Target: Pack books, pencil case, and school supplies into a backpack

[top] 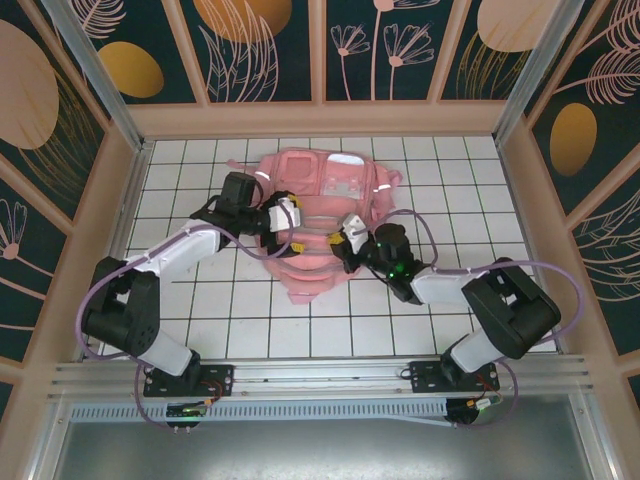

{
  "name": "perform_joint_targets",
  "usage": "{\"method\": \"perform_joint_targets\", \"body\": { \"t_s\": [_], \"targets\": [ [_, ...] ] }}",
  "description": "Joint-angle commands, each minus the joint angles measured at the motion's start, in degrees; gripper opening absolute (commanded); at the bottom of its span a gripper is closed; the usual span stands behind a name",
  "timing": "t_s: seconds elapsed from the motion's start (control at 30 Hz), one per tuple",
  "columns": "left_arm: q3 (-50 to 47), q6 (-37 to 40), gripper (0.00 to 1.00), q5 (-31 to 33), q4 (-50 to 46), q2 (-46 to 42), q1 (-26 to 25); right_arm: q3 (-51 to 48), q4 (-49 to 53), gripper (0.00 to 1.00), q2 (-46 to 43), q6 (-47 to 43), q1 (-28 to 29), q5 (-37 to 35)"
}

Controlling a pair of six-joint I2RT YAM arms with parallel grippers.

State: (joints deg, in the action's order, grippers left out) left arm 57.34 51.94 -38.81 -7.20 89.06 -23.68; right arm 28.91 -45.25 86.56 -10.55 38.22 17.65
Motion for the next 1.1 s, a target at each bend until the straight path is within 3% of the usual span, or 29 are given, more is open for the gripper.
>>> {"method": "perform_joint_targets", "body": {
  "t_s": [0.0, 0.2, 0.23, 0.3, 0.33, 0.47, 0.67, 0.77, 0.9, 1.07],
  "targets": [
    [1.69, -2.86, 0.88, 4.70, 1.79, 2.43, -0.70, 2.68, -8.01, 0.00, 0.82, -1.21, 2.06, 3.28],
    [2.56, -1.45, 0.43, 6.78, 2.63, 5.29, -0.93, 3.04, -8.86, 0.00, 1.72, -0.35, 3.00, 1.98],
    [2.97, -0.52, 0.34, 6.32, 1.73, 5.47, -0.93, 2.87, -8.27, 0.00, 1.60, -0.08, 3.00, 0.83],
    [4.44, 2.47, 0.05, 5.40, -2.43, 5.92, -0.93, 2.41, -6.22, 0.00, 0.84, -0.01, 2.77, -3.09],
    [5.19, 3.50, 0.00, 5.77, -4.50, 6.19, -0.93, 1.92, -4.87, 0.00, 0.33, 0.37, 2.52, -5.77],
    [5.60, 7.62, 0.00, 6.25, -9.73, 6.16, -0.88, -0.44, -1.00, 0.00, -1.80, 4.30, -0.85, -13.16],
    [5.54, 9.62, 0.00, 6.63, -12.19, 6.11, -0.84, -2.77, 1.47, 0.00, -2.99, 10.64, -6.56, -19.51],
    [5.37, 10.97, 0.00, 6.49, -12.58, 6.31, -0.84, -3.05, 1.14, 0.00, -2.19, 12.86, -12.05, -20.22],
    [4.98, 12.97, 0.00, 5.42, -12.62, 5.89, -0.82, 0.36, 2.06, 0.00, 0.88, 15.57, -18.87, -11.19],
    [4.52, 17.62, 0.00, 4.14, -14.33, 4.71, -0.84, 7.00, 6.30, 0.00, 6.36, 15.41, -22.20, -3.19]
  ]
}}
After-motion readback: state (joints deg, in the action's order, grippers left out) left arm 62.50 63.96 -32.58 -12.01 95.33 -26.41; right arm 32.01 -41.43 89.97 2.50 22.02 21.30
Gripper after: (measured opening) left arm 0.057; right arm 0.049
